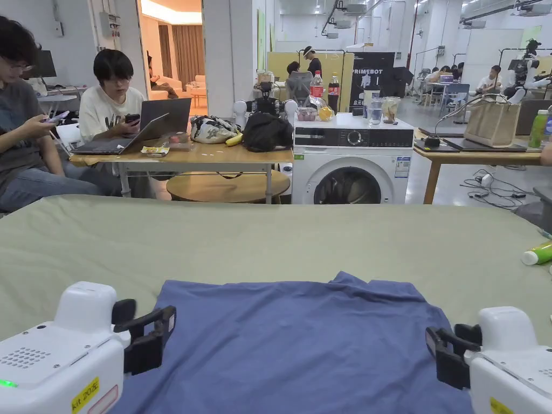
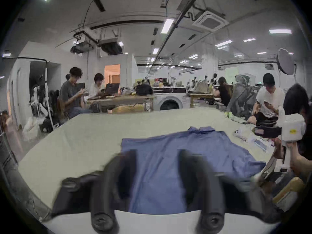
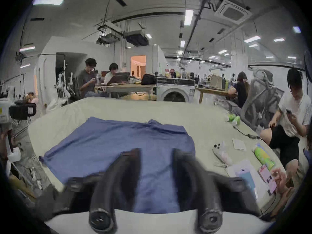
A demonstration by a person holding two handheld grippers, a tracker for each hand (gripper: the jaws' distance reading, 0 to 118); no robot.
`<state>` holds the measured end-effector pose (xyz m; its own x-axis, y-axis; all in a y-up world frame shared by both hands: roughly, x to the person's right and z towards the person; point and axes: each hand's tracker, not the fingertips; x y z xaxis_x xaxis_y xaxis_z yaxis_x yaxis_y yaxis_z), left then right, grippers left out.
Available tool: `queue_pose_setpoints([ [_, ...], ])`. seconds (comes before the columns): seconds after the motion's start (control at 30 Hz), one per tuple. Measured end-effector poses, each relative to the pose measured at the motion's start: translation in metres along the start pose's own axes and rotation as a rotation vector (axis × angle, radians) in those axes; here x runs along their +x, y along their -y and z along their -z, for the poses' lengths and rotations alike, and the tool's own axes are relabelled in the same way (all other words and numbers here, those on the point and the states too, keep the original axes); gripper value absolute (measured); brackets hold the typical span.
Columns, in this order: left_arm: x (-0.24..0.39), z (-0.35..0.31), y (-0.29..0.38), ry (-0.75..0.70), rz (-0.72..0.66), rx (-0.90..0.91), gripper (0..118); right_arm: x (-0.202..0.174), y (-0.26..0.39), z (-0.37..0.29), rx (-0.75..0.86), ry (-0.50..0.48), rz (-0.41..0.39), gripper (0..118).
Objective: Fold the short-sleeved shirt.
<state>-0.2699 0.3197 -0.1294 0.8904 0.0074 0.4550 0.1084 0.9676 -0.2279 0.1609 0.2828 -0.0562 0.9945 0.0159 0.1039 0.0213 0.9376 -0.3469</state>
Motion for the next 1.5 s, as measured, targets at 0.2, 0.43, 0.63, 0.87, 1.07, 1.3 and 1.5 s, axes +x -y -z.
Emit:
queue_pose_setpoints([
  [0.2, 0.003, 0.006, 0.008, -0.005, -0.096, -0.063, 0, -0.015, 0.02, -0.002, -0.035, -0.034, 0.01, 0],
  [0.43, -0.027, -0.012, 0.017, 0.0, -0.14, -0.054, 0, -0.017, 0.024, -0.017, -0.01, -0.003, 0.05, 0],
  [0.63, -0.078, -0.009, 0.069, -0.027, -0.143, -0.282, 64, -0.01, 0.03, -0.028, -0.03, -0.041, 0.06, 0],
  [0.87, -0.089, 0.023, 0.133, -0.032, -0.165, -0.548, 63, -0.004, 0.031, -0.025, -0.089, -0.055, 0.097, 0],
  [1.07, -0.089, 0.046, 0.145, -0.036, -0.162, -0.614, 13, 0.015, 0.034, -0.036, -0.133, -0.009, 0.072, 0],
  [1.3, -0.072, 0.053, 0.144, -0.045, -0.066, -0.661, 4, 0.058, 0.056, -0.049, -0.31, 0.013, 0.115, 22],
  [1.5, -0.06, 0.048, 0.139, -0.062, -0.051, -0.673, 4, 0.088, 0.099, -0.01, -0.552, -0.02, 0.234, 69],
])
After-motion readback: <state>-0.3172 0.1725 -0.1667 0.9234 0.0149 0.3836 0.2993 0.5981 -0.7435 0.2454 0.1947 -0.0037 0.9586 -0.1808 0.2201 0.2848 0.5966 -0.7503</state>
